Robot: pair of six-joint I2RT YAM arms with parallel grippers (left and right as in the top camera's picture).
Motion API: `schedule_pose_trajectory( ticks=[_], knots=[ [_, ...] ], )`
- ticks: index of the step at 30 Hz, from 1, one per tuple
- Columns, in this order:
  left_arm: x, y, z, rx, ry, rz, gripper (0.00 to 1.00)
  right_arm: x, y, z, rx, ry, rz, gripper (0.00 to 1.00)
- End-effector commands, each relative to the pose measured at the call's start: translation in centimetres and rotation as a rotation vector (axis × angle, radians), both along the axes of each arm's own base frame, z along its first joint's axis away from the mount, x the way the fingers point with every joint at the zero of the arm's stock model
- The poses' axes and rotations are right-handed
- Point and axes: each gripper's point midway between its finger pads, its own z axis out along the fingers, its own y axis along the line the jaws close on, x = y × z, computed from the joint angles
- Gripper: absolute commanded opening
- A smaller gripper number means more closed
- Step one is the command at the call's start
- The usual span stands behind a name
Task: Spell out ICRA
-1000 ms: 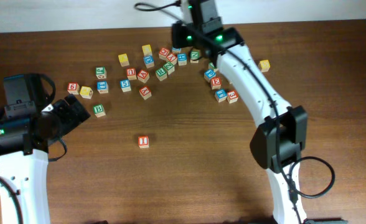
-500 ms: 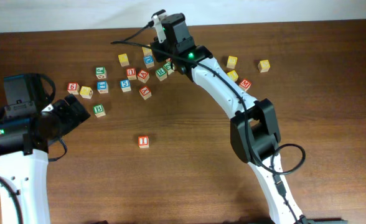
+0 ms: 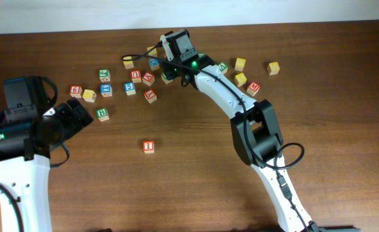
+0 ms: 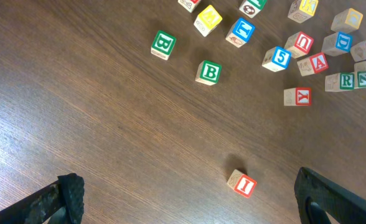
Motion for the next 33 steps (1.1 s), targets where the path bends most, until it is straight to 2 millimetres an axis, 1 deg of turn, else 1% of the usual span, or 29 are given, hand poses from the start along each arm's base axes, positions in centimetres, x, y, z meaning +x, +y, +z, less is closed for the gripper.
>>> schedule_pose_trajectory(
  ticks=[1, 3, 5, 8, 9, 11, 13, 16, 20, 25, 33],
  knots=[
    [-0.1, 0.4, -0.1, 0.003, 0.004, 0.021, 0.99, 0.4, -1.0, -0.4, -0.047, -0.010, -0.037, 0.05],
    [-0.1, 0.3, -0.1, 0.003, 0.004, 0.021, 0.99, 0.3, -1.3, -0.6, -0.043, 0.004, -0.034, 0.05],
    [-0.1, 0.3, -0.1, 0.003, 0.004, 0.021, 0.99, 0.0, -0.6, -0.5, -0.005, 0.022, 0.003, 0.05],
    [-0.1, 0.3, -0.1, 0.003, 0.003, 0.021, 0.99, -0.7, 1.2, -0.1, 0.072, 0.042, 0.080, 0.05],
    [-0.1, 0.3, -0.1, 0.003, 0.003, 0.021, 0.99, -0.9, 1.5, 0.0, 0.085, 0.046, 0.094, 0.05],
    [-0.1, 0.3, -0.1, 0.003, 0.003, 0.021, 0.99, -1.0, 1.6, -0.1, 0.083, 0.051, 0.096, 0.05],
    [-0.1, 0.3, -0.1, 0.003, 0.003, 0.021, 0.99, -1.0, 1.1, -1.2, 0.059, 0.058, 0.077, 0.06],
    [-0.1, 0.3, -0.1, 0.003, 0.003, 0.021, 0.99, -0.5, 0.3, -2.0, 0.030, 0.053, 0.046, 0.06],
    [-0.1, 0.3, -0.1, 0.003, 0.003, 0.021, 0.99, 0.1, -0.7, -2.2, 0.012, 0.046, 0.016, 0.05],
    [-0.1, 0.4, -0.1, 0.003, 0.003, 0.021, 0.99, 0.4, -2.5, -2.7, -0.002, 0.071, -0.017, 0.05],
    [-0.1, 0.3, -0.1, 0.003, 0.003, 0.021, 0.99, 0.9, -3.9, -2.9, 0.002, 0.088, -0.059, 0.05]
  ],
)
